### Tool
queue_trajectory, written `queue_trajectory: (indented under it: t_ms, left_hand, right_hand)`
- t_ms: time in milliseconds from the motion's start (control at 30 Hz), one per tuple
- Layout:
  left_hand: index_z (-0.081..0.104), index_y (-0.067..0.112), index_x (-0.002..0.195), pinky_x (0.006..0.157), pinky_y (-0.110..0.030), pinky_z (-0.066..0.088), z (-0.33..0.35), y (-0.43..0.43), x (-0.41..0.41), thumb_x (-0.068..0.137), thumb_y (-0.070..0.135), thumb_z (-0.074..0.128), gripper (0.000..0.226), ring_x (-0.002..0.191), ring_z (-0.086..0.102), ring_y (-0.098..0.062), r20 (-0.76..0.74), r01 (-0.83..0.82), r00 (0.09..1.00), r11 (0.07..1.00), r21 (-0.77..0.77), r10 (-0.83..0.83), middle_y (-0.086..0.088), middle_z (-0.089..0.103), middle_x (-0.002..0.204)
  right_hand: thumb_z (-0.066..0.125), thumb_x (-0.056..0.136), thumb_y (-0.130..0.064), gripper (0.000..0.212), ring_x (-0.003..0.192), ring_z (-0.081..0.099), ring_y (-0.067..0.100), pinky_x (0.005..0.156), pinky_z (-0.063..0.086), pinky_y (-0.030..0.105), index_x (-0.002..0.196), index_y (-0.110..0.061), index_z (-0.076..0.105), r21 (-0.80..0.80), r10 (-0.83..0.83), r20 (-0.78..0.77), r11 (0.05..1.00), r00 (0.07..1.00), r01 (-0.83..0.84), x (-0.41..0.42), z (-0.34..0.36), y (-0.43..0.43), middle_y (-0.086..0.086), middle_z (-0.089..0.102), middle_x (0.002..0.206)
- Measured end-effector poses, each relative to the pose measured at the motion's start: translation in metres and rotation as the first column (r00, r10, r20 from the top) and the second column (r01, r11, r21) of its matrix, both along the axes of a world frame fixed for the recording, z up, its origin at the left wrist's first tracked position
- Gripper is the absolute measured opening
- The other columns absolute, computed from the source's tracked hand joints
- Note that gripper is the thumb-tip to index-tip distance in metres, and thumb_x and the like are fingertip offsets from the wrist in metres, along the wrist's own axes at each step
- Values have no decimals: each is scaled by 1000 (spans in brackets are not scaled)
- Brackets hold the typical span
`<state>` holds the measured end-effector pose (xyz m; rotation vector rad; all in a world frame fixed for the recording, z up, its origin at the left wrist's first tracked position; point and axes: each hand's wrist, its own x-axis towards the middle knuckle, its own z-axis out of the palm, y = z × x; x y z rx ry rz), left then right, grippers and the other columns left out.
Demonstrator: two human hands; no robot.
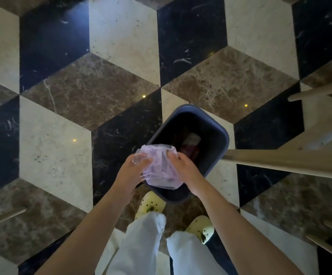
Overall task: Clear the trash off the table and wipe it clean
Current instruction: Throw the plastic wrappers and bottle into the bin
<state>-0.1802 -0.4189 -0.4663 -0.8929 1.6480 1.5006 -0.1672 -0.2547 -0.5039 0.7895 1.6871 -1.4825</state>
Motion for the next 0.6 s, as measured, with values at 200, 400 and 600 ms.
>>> queue_trajectory:
  t_ms: [200, 400, 600]
  left_hand:
    - [58, 13, 109, 96, -49, 49, -2, -2, 5, 73, 34, 73, 45, 102, 63, -28, -32, 110, 993, 981, -162, -116, -12, 63, 109]
    - [57, 13, 110, 94, -45, 52, -20, 3, 10, 79, 31, 71, 38, 94, 64, -23, -45, 90, 994, 987, -131, -96, -14, 62, 105]
    - [54, 11, 118, 76, -34, 59, -31, 12, 19, 82, 45, 65, 51, 97, 68, -25, -22, -2, 1000, 1000, 24, 3, -15, 65, 113]
  right_hand:
    - [54, 91, -13, 36, 101, 54, 18, 87, 47, 32, 126, -11, 47, 292, -132, -123, 942, 984, 163, 8, 5, 21, 8, 58, 118]
    - [56, 91, -30, 60, 126, 49, 27, 98, 39, 32, 142, -10, 30, 386, -5, -117, 921, 993, 50, -7, -12, 20, 10, 51, 136]
    - [53, 92, -38, 60, 123, 47, 10, 84, 42, 6, 143, -16, 30, 33, 127, -186, 992, 974, -123, 15, 14, -10, 1, 43, 142]
